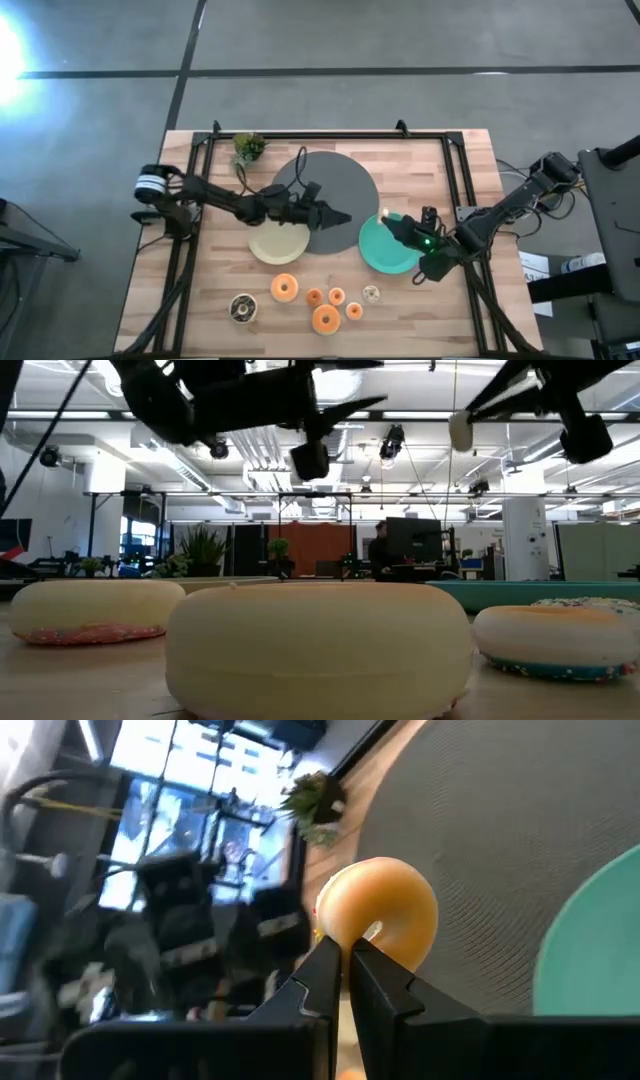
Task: Pick & Place donuts
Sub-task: Put the small yellow donut on the green plate
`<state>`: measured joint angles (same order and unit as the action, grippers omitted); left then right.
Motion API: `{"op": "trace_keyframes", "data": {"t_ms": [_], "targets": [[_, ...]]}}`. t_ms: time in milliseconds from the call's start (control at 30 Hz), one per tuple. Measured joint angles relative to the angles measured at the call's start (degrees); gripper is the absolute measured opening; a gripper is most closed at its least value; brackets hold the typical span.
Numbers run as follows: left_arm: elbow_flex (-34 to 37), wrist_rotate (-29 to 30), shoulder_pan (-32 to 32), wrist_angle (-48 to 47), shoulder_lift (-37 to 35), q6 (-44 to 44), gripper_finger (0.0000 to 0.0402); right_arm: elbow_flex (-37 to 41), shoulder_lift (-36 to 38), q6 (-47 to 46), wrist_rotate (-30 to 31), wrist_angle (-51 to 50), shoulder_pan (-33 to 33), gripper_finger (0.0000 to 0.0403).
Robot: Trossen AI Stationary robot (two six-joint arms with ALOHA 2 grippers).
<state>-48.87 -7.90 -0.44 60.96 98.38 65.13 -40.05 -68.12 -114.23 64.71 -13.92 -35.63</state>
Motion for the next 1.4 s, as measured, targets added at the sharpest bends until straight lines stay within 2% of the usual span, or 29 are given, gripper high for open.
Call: {"op": "trace_keyframes", "data": {"t_ms": [100, 233, 300, 667, 967, 1067, 1200, 1300, 1400], "targets": [[-1.3, -0.2, 1.1, 5.9, 3.0, 1.9, 0.0129, 0.0, 0.1, 2.1, 3.7, 4.5, -1.0, 0.0013], [-3.4, -0.4, 1.2, 8.1, 6.0, 4.9, 0.0129, 0.0, 0.1, 2.0, 12.8, 6.2, -2.2, 0.0013], [-4.8, -1.0, 0.9, 8.9, 7.1, 6.5, 0.0129, 0.0, 0.1, 2.1, 14.8, 6.4, -2.5, 0.0013], [-12.9, -7.0, 1.3, 16.2, 17.5, 19.9, 0.0129, 0.0, -0.3, 13.1, 16.4, 14.3, -2.9, 0.0013], [-22.3, -14.6, 3.4, 20.9, 25.2, 33.6, 0.0157, 0.0, -0.3, 28.6, 16.5, 23.5, -4.0, 0.0013], [-24.6, -17.9, 4.2, 22.9, 26.0, 35.1, 0.0156, 0.0, -0.3, 34.0, 17.1, 27.1, -4.7, 0.0013], [-24.7, -19.2, 6.1, 24.7, 25.9, 35.4, 0.0156, 0.0, -0.3, 40.3, 20.1, 31.3, -6.9, 0.0013], [-24.6, -20.0, 7.3, 25.1, 25.7, 36.8, 0.0156, 0.0, -0.3, 42.1, 22.3, 31.6, -8.8, 0.0013], [-25.5, -22.2, 6.7, 25.0, 25.7, 37.2, 0.0152, 0.0, -0.3, 42.8, 21.3, 31.5, -9.4, 0.0013]]}}
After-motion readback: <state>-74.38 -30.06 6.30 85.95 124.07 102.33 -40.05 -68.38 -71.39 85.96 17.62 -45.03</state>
